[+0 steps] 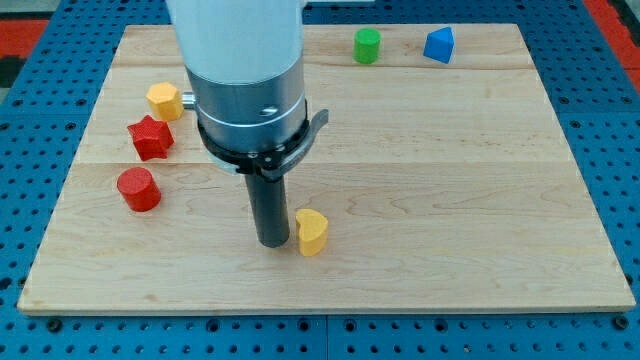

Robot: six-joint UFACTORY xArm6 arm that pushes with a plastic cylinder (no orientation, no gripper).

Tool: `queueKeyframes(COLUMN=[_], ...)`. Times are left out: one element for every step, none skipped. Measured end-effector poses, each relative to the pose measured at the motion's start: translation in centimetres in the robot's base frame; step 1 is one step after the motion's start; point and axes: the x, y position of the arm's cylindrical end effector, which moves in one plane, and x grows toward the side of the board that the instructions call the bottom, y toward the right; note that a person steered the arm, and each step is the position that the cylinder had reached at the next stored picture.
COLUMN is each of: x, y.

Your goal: Move the yellow hexagon above to the yellow heart

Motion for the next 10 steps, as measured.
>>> queueKeyframes(x=[-0.3, -0.6, -1.2, -5.1, -10.2, -14.9, -17.2, -21.0, -23.4, -23.6], y=[-1.3, -2.8, -4.1, -4.1, -4.1, -4.7, -7.4, -8.5, -13.9, -20.9])
